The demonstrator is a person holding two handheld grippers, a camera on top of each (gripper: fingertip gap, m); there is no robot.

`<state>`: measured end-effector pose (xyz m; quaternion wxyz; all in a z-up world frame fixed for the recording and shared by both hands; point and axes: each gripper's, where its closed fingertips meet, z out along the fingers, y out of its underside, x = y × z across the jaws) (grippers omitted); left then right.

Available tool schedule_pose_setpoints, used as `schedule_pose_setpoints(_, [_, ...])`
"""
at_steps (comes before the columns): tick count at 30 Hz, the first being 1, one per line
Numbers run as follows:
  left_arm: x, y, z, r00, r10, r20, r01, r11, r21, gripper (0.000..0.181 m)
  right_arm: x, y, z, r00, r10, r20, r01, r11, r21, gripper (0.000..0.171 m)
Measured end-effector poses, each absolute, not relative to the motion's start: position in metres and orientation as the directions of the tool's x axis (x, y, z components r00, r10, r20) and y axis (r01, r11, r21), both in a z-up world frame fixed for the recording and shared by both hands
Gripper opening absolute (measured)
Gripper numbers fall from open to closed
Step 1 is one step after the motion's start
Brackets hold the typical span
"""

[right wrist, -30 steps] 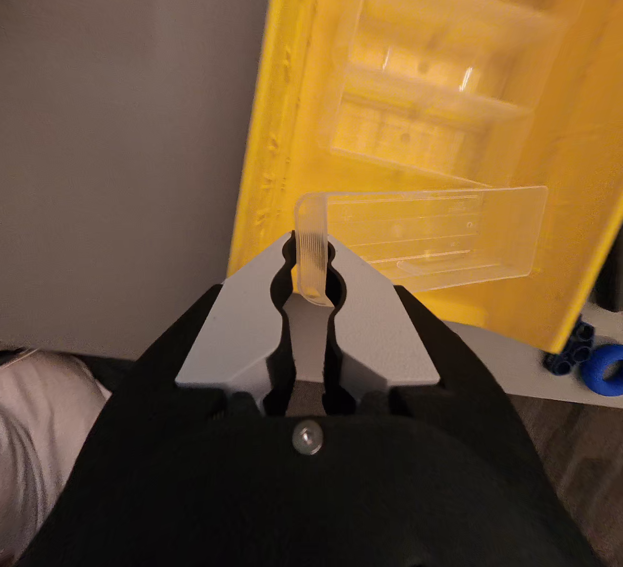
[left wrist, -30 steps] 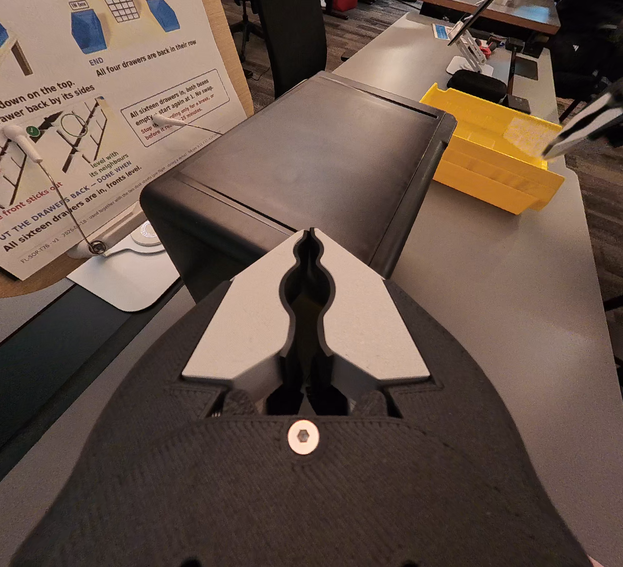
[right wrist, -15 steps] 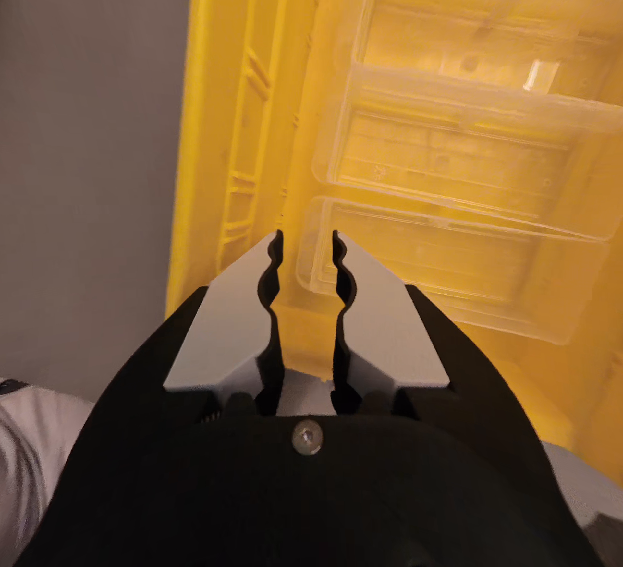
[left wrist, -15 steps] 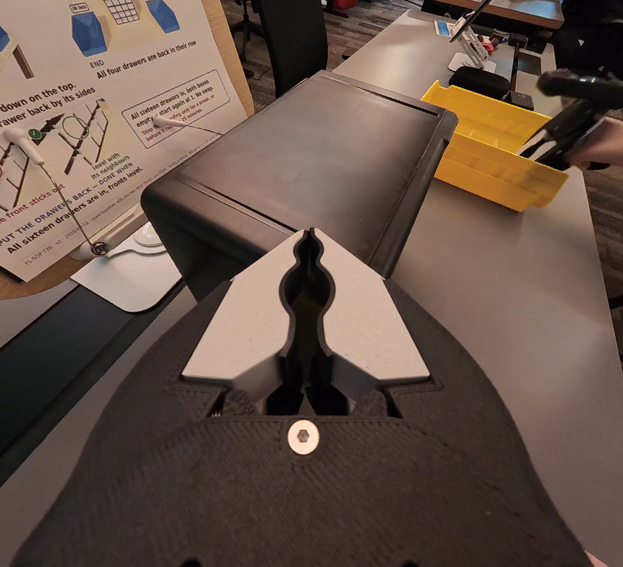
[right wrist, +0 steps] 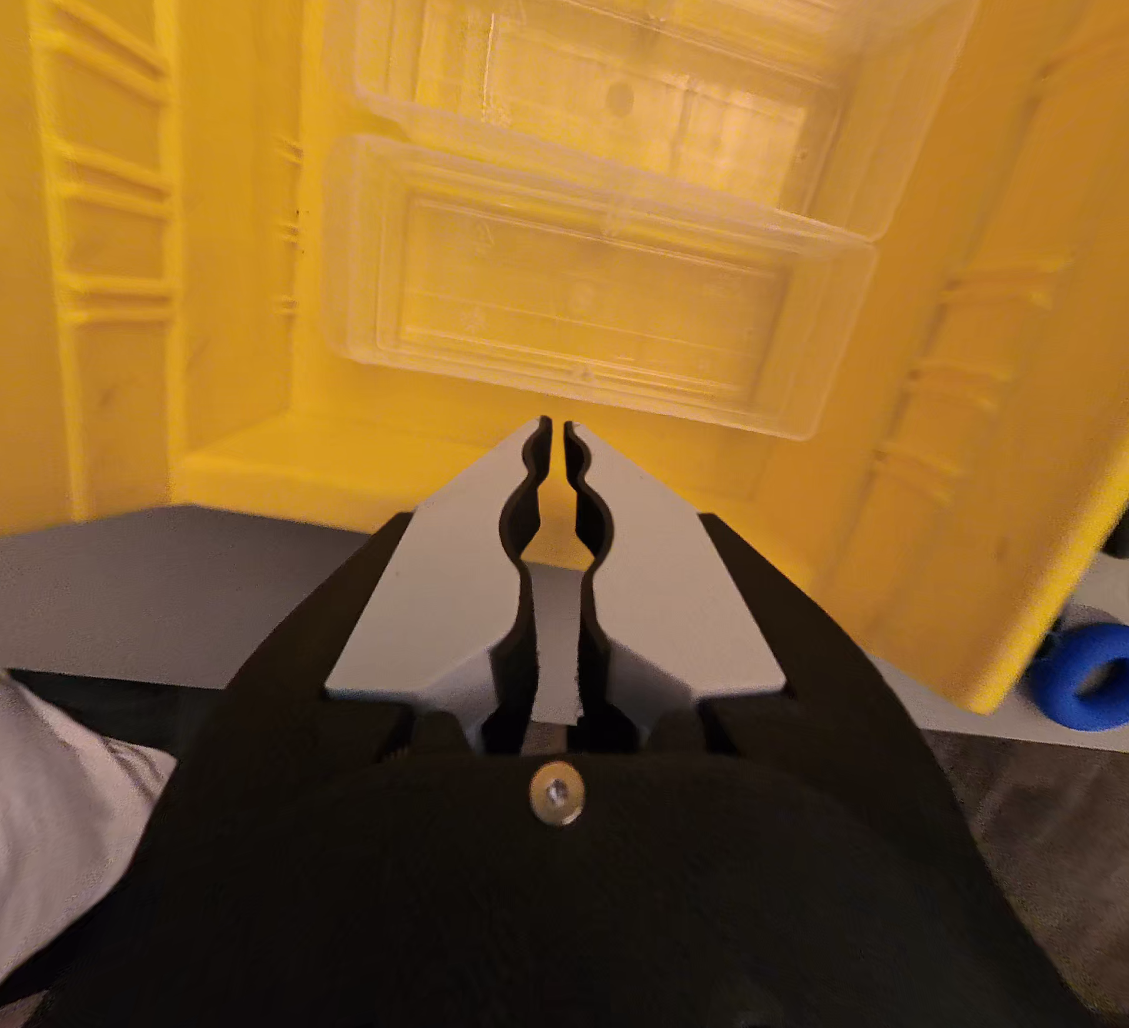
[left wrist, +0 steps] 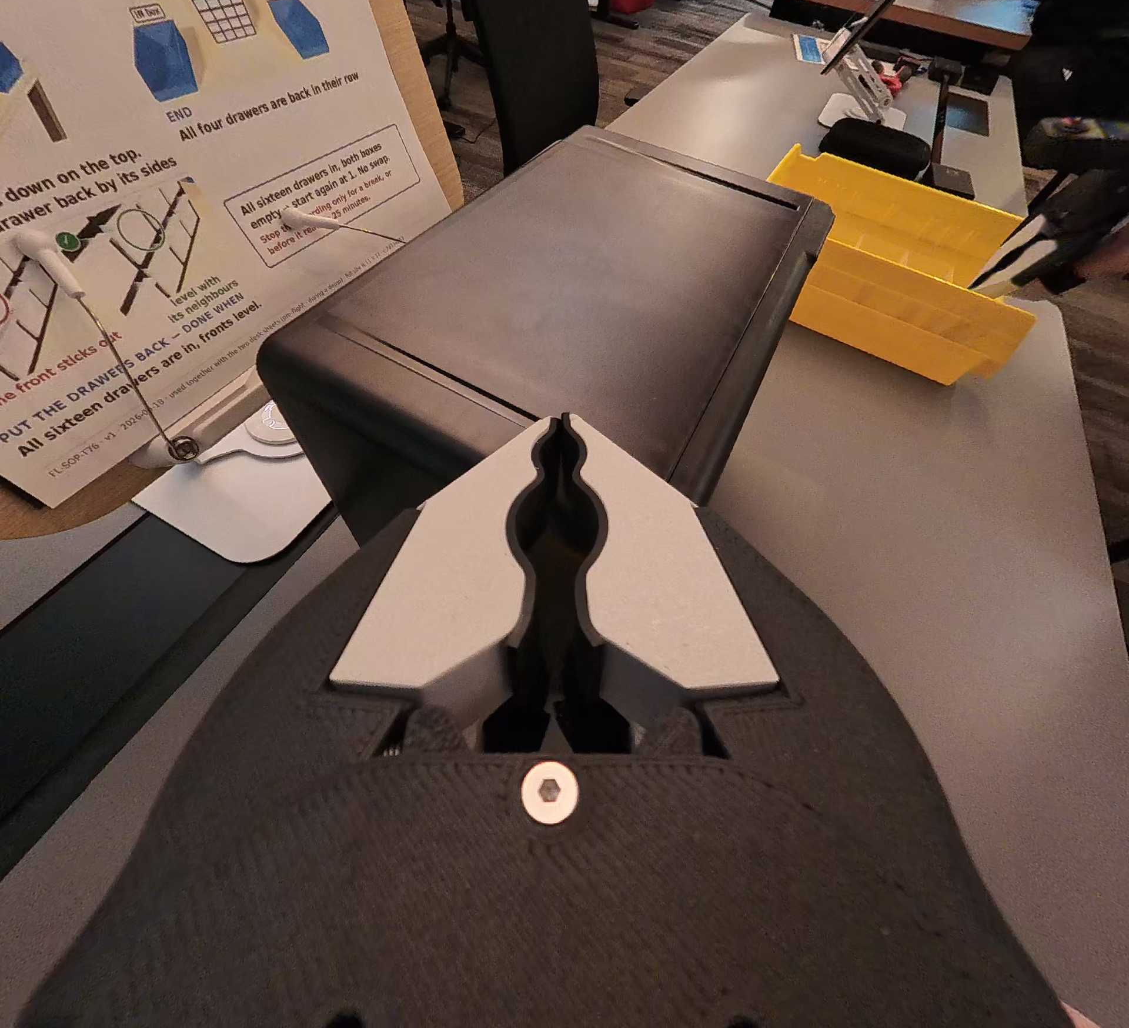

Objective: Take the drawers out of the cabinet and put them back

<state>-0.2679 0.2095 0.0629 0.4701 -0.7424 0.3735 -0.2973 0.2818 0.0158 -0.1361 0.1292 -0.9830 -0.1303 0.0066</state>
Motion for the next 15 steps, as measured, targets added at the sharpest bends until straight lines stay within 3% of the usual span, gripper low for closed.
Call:
schedule_pose_setpoints(10, [-0.268,0.210,0.063,0.544,-0.834,0.090,-0.277,-0.280,-0.919,0.000,0.271,0.020,-0.136,0.982,0.176,-0.072,0.149,-0.947,-0.286,0.000])
schedule_pose_setpoints(12, [-0.268,0.210,0.063,0.544,-0.834,0.092,-0.276,-0.281,-0.919,0.000,0.274,0.019,-0.119,0.987,0.159,-0.033,0.138,-0.927,-0.348,0.000])
schedule_pose_setpoints(15, [-0.268,0.210,0.063,0.549,-0.831,0.090,-0.278,-0.283,-0.918,0.000,0.272,0.030,-0.060,0.986,0.117,0.118,0.163,-0.815,-0.557,0.005])
